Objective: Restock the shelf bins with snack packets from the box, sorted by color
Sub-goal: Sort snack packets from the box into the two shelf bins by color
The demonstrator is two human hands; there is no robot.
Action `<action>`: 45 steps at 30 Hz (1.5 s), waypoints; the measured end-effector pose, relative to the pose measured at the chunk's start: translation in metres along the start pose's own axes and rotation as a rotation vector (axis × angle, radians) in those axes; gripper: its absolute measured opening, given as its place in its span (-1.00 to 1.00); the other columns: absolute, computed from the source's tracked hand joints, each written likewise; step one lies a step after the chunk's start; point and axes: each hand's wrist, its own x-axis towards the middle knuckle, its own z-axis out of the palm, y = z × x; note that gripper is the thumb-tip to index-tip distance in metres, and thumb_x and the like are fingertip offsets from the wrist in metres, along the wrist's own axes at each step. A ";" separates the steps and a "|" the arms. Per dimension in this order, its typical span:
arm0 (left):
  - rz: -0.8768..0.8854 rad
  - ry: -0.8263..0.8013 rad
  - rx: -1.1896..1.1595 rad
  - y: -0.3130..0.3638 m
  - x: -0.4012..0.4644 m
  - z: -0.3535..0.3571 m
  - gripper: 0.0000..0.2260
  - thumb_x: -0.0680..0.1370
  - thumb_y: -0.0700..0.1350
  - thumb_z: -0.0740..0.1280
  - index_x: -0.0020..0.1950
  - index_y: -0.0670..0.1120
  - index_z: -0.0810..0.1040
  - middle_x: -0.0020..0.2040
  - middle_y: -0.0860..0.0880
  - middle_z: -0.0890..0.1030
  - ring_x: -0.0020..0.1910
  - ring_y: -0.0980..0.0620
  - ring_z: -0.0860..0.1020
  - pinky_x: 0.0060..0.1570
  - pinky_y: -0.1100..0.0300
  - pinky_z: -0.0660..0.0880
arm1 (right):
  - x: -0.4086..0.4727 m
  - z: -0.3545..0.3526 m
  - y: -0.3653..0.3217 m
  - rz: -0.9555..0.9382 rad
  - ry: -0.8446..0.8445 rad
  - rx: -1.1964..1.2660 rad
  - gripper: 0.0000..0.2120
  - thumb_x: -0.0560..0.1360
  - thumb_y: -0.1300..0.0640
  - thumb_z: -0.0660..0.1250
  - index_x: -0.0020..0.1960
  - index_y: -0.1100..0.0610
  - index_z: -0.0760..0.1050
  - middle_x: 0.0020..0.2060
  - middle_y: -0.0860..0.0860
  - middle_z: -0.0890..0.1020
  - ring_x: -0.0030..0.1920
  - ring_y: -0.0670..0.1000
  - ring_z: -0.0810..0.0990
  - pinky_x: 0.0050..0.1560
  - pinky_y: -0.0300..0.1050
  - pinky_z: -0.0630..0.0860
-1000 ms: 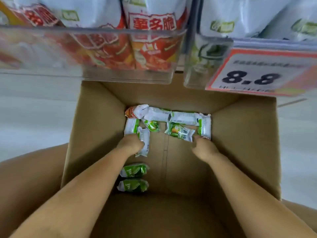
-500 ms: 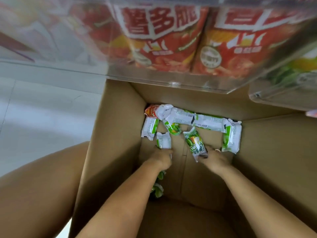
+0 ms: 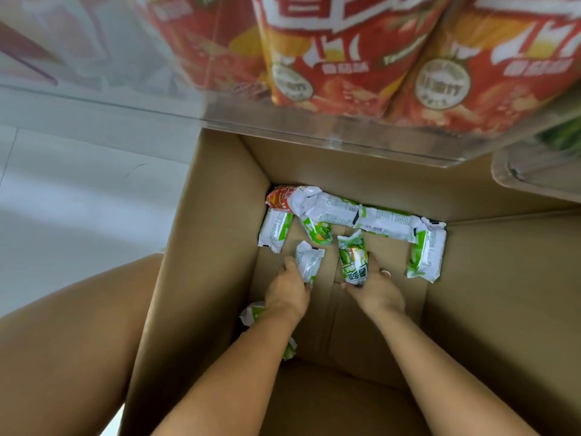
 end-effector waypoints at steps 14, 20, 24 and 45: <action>-0.178 -0.171 -0.378 -0.009 0.014 0.000 -0.61 0.51 -0.05 0.37 0.30 -0.12 0.45 0.11 -0.11 0.59 0.07 -0.09 0.56 0.01 0.14 0.47 | -0.024 0.020 -0.012 0.062 -0.355 0.454 -0.70 0.38 -0.07 0.47 0.05 0.00 0.56 0.00 0.00 0.64 0.03 0.00 0.59 -0.01 -0.17 0.47; -0.214 -0.588 -1.089 -0.006 -0.027 -0.047 -0.77 0.42 -0.21 0.39 0.07 -0.12 0.56 0.00 -0.14 0.63 -0.02 -0.07 0.60 0.14 0.07 0.53 | -0.071 -0.016 -0.018 -0.038 -0.275 0.819 -0.71 0.44 0.19 0.45 0.12 0.04 0.47 0.08 0.04 0.63 0.03 0.00 0.59 0.12 -0.03 0.50; -0.034 -0.628 -1.099 0.014 -0.067 -0.080 -0.74 0.40 -0.14 0.47 0.08 -0.06 0.60 0.07 -0.05 0.66 0.06 -0.03 0.60 0.18 0.03 0.51 | -0.111 -0.050 -0.027 -0.193 -0.180 0.872 -0.54 0.39 0.23 0.49 0.24 0.03 0.46 0.06 -0.01 0.65 0.10 0.02 0.61 0.21 0.02 0.50; 0.662 -0.495 -1.452 0.080 -0.298 -0.196 -0.34 0.14 0.14 0.63 0.14 -0.14 0.65 0.17 -0.16 0.63 0.05 -0.07 0.64 0.04 -0.01 0.59 | -0.372 -0.266 0.018 -0.620 0.317 0.570 -0.49 0.30 0.01 0.58 0.18 -0.15 0.47 0.01 -0.19 0.60 -0.08 -0.19 0.62 -0.25 -0.43 0.48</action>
